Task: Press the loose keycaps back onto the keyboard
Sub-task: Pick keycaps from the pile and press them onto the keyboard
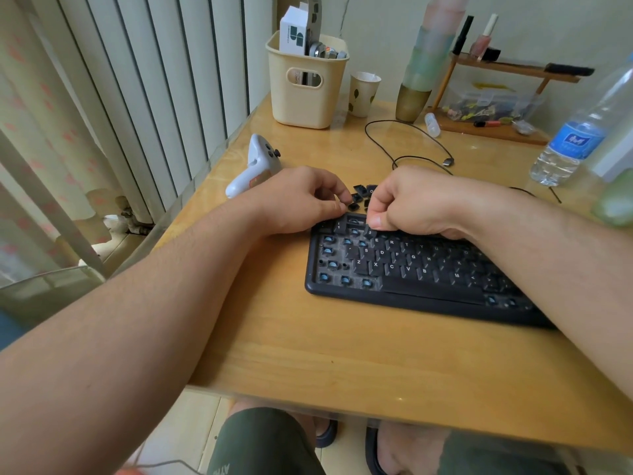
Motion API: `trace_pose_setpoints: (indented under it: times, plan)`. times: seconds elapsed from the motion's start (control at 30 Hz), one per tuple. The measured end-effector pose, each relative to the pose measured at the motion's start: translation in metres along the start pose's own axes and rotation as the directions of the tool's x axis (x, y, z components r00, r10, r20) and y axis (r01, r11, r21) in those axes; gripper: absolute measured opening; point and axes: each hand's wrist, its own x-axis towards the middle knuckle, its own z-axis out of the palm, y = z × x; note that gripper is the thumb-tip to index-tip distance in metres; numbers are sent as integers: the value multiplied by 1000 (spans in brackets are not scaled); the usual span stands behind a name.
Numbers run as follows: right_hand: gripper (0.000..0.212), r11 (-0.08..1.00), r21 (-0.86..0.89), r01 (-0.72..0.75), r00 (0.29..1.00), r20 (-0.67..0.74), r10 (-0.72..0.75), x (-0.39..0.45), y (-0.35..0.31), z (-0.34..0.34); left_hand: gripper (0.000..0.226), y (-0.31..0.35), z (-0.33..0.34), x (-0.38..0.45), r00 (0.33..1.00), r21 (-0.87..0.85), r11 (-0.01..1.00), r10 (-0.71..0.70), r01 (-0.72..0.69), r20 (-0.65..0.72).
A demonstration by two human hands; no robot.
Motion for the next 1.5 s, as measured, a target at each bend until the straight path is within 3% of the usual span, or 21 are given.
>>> trace_pose_setpoints:
  times: [0.53, 0.9, 1.23, 1.5]
  plan:
    - [14, 994, -87, 61, 998, 16, -59, -1, -2, -3, 14, 1, 0, 1, 1000, -9, 1000, -4, 4, -3]
    - [11, 920, -367, 137, 990, 85, -114, -2, -26, -6, 13, 1, 0, 1, 1000, 0, 1000, -9, 9, -3]
    - [9, 979, -198, 50, 998, -14, -54, -1, -14, -7, 15, 4, 0, 0, 1000, 11, 1000, -10, 10, 8]
    - [8, 992, -123, 32, 999, 18, -30, 1, -7, -3, 14, 3, 0, 1, 1000, 9, 1000, -15, 15, -2]
